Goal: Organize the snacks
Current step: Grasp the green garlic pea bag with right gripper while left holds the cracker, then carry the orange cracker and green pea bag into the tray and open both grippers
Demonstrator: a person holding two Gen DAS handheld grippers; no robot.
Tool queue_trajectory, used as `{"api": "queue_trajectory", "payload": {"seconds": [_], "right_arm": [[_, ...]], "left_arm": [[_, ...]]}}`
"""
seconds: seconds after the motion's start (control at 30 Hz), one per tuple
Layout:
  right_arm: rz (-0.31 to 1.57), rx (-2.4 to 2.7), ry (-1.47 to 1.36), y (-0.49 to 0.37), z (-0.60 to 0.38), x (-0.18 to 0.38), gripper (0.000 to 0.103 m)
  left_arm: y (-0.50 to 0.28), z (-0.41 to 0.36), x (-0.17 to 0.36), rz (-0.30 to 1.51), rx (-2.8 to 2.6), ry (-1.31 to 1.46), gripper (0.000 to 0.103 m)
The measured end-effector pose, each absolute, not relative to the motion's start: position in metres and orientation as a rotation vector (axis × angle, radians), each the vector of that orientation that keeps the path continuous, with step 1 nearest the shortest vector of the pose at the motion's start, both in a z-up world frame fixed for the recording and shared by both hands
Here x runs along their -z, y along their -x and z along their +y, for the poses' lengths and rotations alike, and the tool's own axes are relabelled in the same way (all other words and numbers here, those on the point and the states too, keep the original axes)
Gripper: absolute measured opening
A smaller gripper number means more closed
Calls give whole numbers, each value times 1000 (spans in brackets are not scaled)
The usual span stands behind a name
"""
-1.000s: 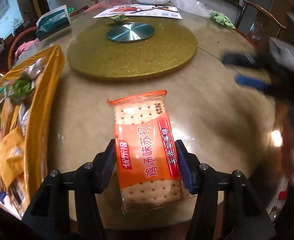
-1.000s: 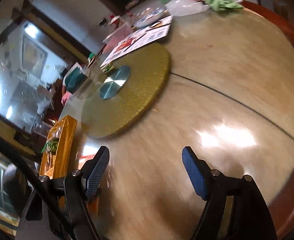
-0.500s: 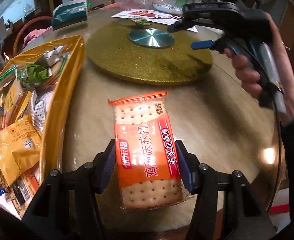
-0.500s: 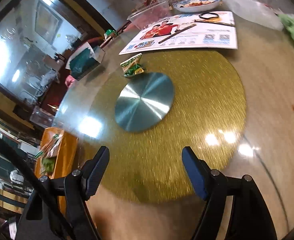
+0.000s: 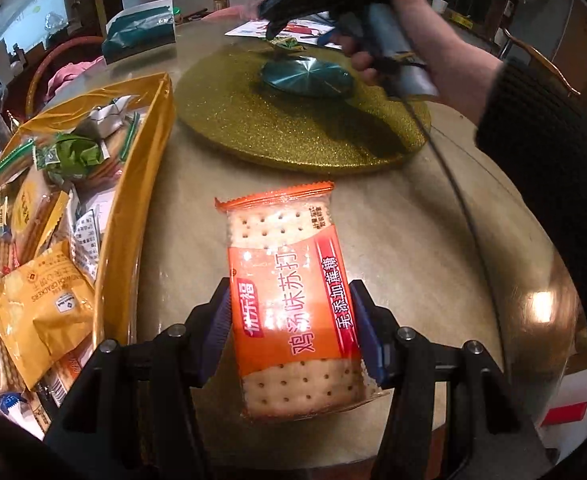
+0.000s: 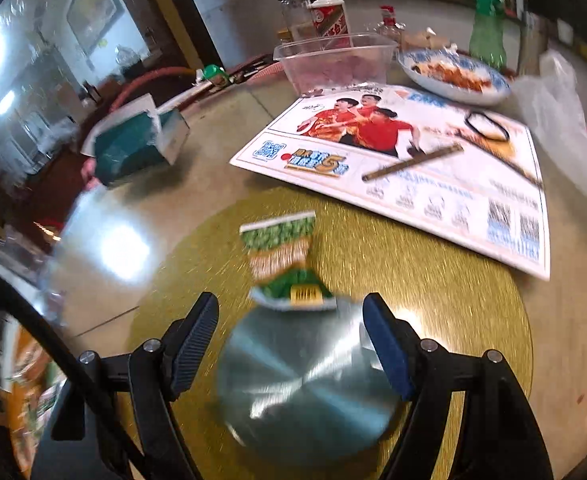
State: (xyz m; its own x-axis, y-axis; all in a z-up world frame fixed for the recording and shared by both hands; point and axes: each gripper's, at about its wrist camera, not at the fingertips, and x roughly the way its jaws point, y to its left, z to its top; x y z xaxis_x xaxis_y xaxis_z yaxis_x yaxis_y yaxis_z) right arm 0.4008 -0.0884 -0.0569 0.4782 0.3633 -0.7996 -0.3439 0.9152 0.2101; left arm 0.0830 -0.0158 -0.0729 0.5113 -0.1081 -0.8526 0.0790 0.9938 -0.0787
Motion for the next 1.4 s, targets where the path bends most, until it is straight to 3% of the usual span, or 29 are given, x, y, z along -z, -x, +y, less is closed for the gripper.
{"api": "queue_trajectory", "payload": {"seconds": [0.13, 0.17, 0.87, 1.4], "right_arm": [[980, -401, 93, -403, -64, 65, 54], [976, -375, 129, -403, -59, 67, 43], [959, -417, 209, -312, -94, 68, 37], [1031, -534, -126, -113, -176, 74, 37]], "left_arm": [[-83, -18, 73, 1029, 108, 11, 58], [-82, -20, 73, 1028, 106, 10, 58], [-67, -24, 73, 1030, 66, 3, 58], [-36, -16, 70, 1013, 83, 95, 58]]}}
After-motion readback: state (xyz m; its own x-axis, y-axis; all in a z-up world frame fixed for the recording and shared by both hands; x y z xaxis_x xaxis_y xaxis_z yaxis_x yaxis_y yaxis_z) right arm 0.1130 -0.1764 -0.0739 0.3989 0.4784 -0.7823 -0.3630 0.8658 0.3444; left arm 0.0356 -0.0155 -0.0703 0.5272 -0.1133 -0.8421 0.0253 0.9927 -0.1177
